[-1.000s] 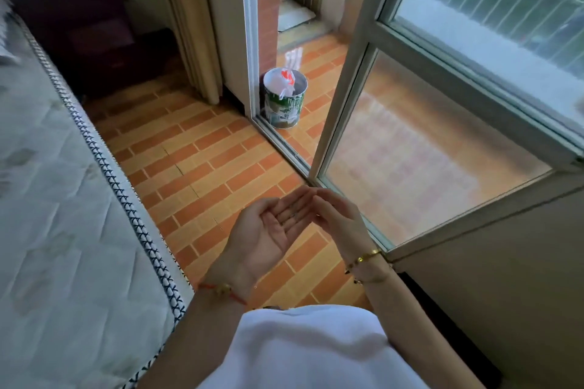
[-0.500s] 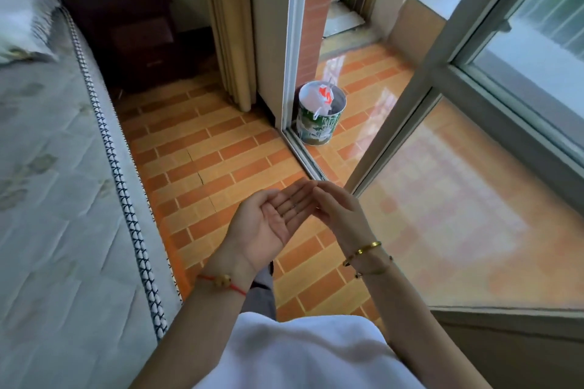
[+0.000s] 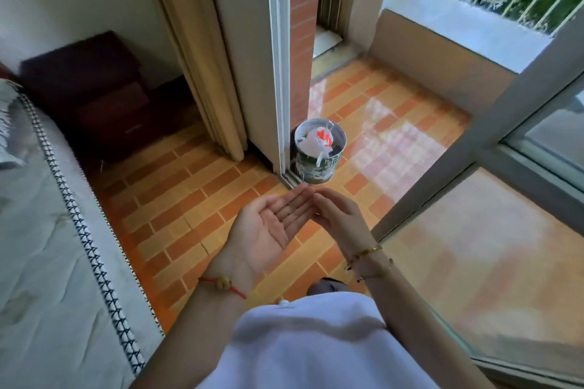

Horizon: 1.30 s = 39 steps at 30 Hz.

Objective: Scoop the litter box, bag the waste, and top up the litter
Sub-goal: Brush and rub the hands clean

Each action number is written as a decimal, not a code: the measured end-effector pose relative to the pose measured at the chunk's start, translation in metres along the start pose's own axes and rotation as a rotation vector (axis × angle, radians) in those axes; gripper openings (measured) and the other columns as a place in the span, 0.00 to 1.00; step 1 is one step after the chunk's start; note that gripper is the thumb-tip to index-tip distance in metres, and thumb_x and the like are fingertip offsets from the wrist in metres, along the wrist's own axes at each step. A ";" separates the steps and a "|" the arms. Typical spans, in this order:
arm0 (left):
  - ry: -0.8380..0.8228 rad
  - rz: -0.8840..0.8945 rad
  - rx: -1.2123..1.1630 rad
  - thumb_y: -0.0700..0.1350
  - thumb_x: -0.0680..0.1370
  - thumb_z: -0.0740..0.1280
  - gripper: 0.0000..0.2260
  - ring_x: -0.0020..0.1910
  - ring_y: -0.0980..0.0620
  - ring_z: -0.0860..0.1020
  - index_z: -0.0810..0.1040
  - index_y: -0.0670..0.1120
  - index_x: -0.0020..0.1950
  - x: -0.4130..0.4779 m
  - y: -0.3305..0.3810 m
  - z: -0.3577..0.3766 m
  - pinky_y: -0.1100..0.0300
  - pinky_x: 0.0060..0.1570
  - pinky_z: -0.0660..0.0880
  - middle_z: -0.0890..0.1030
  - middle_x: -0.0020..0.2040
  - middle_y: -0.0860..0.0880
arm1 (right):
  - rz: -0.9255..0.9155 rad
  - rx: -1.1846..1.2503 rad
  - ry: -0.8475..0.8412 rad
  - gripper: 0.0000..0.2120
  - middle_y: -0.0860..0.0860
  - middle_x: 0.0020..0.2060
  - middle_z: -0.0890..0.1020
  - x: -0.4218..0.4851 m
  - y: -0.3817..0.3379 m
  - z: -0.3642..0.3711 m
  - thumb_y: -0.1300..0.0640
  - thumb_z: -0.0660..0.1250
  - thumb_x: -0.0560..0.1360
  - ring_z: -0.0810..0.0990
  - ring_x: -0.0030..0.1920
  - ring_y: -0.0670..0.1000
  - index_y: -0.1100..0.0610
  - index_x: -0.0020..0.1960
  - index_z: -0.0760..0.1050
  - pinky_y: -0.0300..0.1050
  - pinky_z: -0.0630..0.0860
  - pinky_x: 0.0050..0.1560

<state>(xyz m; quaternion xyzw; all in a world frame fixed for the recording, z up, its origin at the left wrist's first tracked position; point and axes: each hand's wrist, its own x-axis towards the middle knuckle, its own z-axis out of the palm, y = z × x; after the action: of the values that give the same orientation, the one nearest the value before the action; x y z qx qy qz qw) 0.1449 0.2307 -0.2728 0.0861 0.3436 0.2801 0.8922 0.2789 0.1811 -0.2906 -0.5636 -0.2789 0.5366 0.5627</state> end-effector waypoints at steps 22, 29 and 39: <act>0.095 -0.090 0.014 0.41 0.82 0.51 0.19 0.52 0.42 0.84 0.76 0.32 0.61 0.363 0.169 0.118 0.51 0.56 0.79 0.82 0.57 0.35 | 0.099 -0.160 0.163 0.12 0.48 0.40 0.82 0.390 -0.067 -0.097 0.58 0.62 0.77 0.79 0.47 0.52 0.46 0.41 0.81 0.60 0.75 0.59; 0.142 -0.095 -0.064 0.41 0.83 0.51 0.19 0.63 0.40 0.78 0.73 0.33 0.66 0.477 0.203 0.134 0.48 0.65 0.73 0.78 0.63 0.36 | 0.247 -0.057 0.192 0.10 0.55 0.43 0.81 0.507 -0.084 -0.129 0.63 0.59 0.79 0.79 0.47 0.53 0.57 0.48 0.79 0.47 0.79 0.54; 0.290 -0.084 0.041 0.41 0.81 0.52 0.19 0.64 0.38 0.77 0.73 0.32 0.66 0.643 0.232 0.112 0.47 0.69 0.69 0.78 0.63 0.34 | 0.333 -0.096 0.280 0.15 0.56 0.44 0.83 0.648 -0.037 -0.184 0.66 0.53 0.80 0.81 0.50 0.57 0.62 0.49 0.79 0.50 0.78 0.57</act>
<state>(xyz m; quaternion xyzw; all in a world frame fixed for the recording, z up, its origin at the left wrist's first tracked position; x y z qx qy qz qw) 0.5067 0.7860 -0.4719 0.0483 0.4779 0.2450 0.8422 0.6329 0.7224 -0.4832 -0.6968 -0.1264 0.5249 0.4721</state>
